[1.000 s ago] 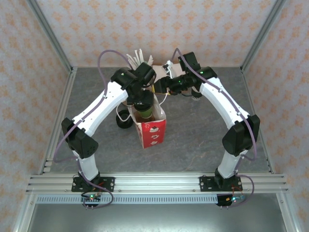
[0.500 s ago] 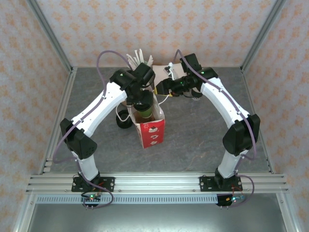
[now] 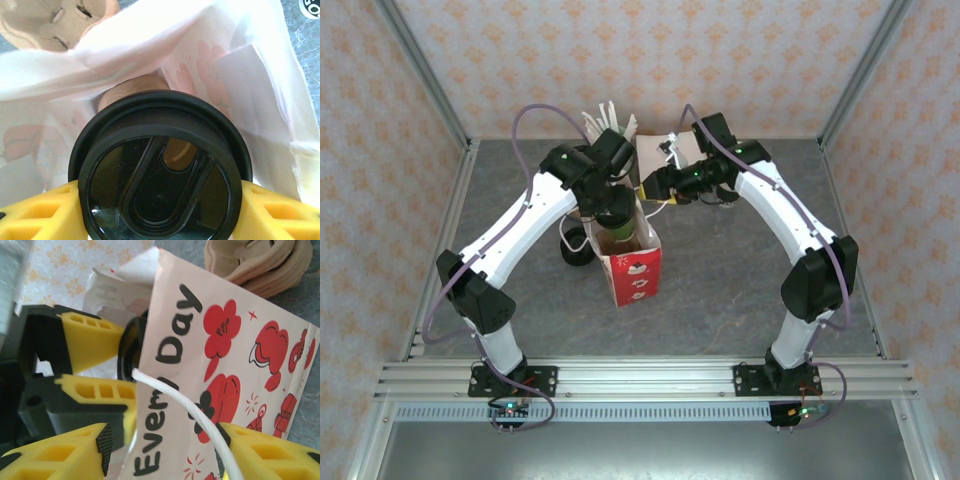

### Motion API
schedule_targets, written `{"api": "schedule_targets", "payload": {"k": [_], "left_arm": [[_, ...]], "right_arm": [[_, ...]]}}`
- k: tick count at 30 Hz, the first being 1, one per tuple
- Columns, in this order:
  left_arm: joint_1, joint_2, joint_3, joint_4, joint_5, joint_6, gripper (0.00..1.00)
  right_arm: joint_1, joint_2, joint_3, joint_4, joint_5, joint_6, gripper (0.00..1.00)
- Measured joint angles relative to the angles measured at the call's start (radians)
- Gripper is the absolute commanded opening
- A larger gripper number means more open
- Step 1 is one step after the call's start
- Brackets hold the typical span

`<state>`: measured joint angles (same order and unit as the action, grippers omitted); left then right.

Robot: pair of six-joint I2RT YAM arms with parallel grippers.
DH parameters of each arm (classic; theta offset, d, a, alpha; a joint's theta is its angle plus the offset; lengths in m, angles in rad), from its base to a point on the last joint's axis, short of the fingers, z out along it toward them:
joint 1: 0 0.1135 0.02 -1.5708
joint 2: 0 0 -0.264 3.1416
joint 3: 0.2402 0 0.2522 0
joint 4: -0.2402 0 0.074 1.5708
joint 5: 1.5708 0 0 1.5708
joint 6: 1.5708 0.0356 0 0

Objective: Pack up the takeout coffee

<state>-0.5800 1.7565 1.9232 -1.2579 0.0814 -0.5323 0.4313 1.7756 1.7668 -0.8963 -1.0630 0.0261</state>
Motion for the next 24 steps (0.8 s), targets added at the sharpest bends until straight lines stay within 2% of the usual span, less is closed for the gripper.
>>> {"api": "schedule_targets", "payload": {"k": [16,21,24], "left_arm": [[0.006,0.034,0.02,-0.002,0.0,-0.021,0.56],[0.007,0.034,0.021,-0.002,0.0,-0.021,0.56],[0.007,0.034,0.021,-0.002,0.0,-0.021,0.56]], "right_arm": [[0.021,0.0,-0.02,-0.066,0.0,-0.047,0.62],[0.029,0.0,-0.021,-0.08,0.002,-0.05,0.57],[0.029,0.0,-0.021,-0.084,0.012,-0.048,0.47]]}}
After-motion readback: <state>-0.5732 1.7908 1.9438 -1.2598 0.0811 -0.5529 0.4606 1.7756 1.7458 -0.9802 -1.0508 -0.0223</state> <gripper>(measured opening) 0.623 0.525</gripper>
